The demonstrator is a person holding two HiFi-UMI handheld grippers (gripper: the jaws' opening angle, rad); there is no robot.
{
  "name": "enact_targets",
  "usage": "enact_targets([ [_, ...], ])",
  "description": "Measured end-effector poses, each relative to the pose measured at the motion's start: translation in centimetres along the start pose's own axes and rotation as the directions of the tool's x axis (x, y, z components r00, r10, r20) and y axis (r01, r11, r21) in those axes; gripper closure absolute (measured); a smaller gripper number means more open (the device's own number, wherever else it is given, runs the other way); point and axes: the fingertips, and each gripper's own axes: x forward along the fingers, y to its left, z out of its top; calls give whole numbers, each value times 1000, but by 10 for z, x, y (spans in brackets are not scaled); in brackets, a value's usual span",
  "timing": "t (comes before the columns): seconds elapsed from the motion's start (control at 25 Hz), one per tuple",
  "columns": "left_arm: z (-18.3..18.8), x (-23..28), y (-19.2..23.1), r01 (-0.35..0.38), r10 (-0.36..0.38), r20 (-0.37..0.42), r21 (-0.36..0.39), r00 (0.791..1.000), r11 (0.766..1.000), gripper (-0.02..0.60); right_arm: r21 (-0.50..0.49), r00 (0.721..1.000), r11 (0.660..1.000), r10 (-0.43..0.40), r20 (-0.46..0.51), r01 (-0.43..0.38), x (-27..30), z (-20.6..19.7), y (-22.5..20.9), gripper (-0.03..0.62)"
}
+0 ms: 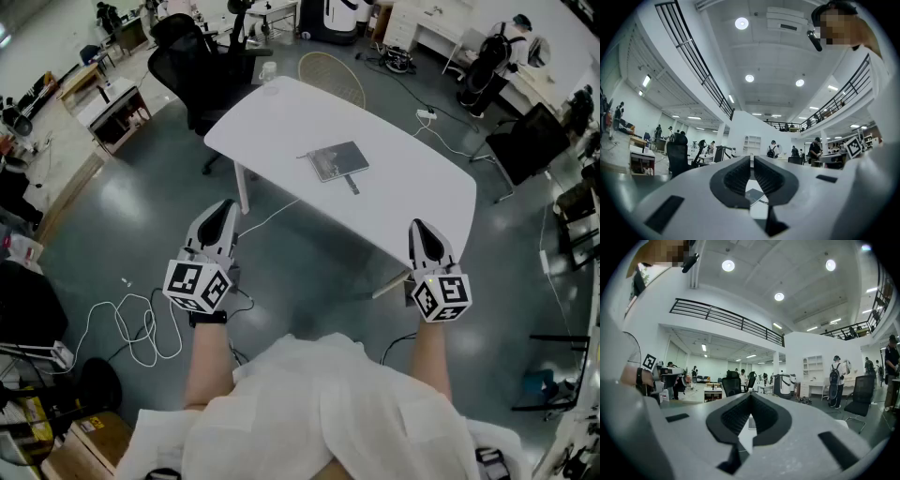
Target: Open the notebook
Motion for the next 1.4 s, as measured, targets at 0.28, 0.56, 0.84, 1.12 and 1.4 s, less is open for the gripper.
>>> enact_targets([
  [0.28, 0, -3, 7, -14, 14, 11, 1, 1000, 1000, 560, -2, 1000, 1000, 2, 3, -2, 4, 2, 3, 592],
  [0.56, 0, -3, 16, -26, 26, 13, 5, 1000, 1000, 560, -19, 1000, 999, 26, 16, -25, 17, 4, 10, 592],
  [0.84, 3, -8, 20, -30, 29, 24, 5, 999, 1000, 560, -75, 997, 995, 73, 9, -72, 23, 7, 28, 590],
  [1.12, 8, -20, 26, -29, 29, 38, -9, 999, 1000, 560, -75, 995, 993, 97, 25, -95, 25, 10, 44, 589],
  [1.4, 6, -31, 31, -34, 34, 14, -2, 999, 999, 560, -70, 994, 992, 104, 26, -102, 28, 11, 56, 589],
])
